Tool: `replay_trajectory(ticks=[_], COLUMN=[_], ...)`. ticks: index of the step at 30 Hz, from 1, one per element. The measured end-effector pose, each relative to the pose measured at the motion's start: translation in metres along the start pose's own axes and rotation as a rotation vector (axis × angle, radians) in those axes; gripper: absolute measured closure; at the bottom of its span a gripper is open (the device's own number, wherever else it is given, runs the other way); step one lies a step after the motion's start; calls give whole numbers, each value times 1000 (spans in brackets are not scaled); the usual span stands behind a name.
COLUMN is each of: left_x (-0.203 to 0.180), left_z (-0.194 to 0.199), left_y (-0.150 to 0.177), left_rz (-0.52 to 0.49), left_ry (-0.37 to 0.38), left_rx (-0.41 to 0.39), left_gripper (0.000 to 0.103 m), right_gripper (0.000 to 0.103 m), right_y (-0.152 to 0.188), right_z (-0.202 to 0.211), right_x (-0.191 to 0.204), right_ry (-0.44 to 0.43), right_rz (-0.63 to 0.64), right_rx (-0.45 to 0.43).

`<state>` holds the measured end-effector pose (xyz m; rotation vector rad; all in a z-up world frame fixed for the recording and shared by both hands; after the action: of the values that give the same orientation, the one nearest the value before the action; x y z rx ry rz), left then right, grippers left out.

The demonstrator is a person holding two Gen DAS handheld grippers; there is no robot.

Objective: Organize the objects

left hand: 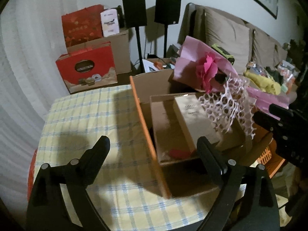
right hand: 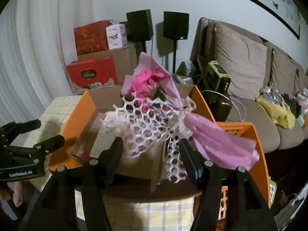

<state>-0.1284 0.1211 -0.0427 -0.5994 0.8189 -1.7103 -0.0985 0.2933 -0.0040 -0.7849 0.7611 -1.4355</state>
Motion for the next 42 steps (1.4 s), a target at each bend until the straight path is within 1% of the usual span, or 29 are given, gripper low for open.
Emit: replay_trajectory(ticks=[5, 7, 11, 12, 18, 25, 31, 35, 39, 42], left_x=[8, 10, 15, 16, 23, 25, 28, 29, 36, 44], left_z=[12, 17, 29, 32, 44, 51, 59, 64, 69, 73], left_y=[12, 16, 24, 26, 38, 49, 56, 60, 64, 67], left_rz=[6, 10, 26, 33, 68, 55, 93, 98, 108, 115], left_ry=[-8, -15, -23, -31, -58, -107, -108, -123, -140, -169], left_rx=[-8, -17, -31, -32, -36, -41, -51, -50, -52, -53], left_gripper=[7, 5, 4, 1, 0, 0, 0, 0, 0, 0], right_gripper=[34, 31, 24, 23, 21, 21, 19, 19, 18, 18], right_y=[14, 17, 22, 23, 35, 48, 50, 52, 53, 53], right_z=[9, 12, 22, 24, 33, 41, 56, 65, 69, 71], right_x=[16, 18, 21, 21, 23, 29, 31, 34, 36, 38], right_ry=[10, 21, 67, 76, 94, 108, 140, 164, 158, 153], right_rz=[-17, -23, -14, -17, -32, -37, -26, -8, -9, -7], right_rx=[-9, -21, -55, -58, -63, -69, -103, -124, -128, -128])
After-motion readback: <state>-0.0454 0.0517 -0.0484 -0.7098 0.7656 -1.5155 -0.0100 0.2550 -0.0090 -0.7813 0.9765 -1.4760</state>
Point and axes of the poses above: each gripper's, at about its wrist camera, not at the fingertips, and z roughly against the way its jaws point, x to its left, y to its underside, the point moved 8 cm from there along -z, roughly the way its jaws point, and after that the axes turned 9 degrees about -x, right-handed, at the moved point
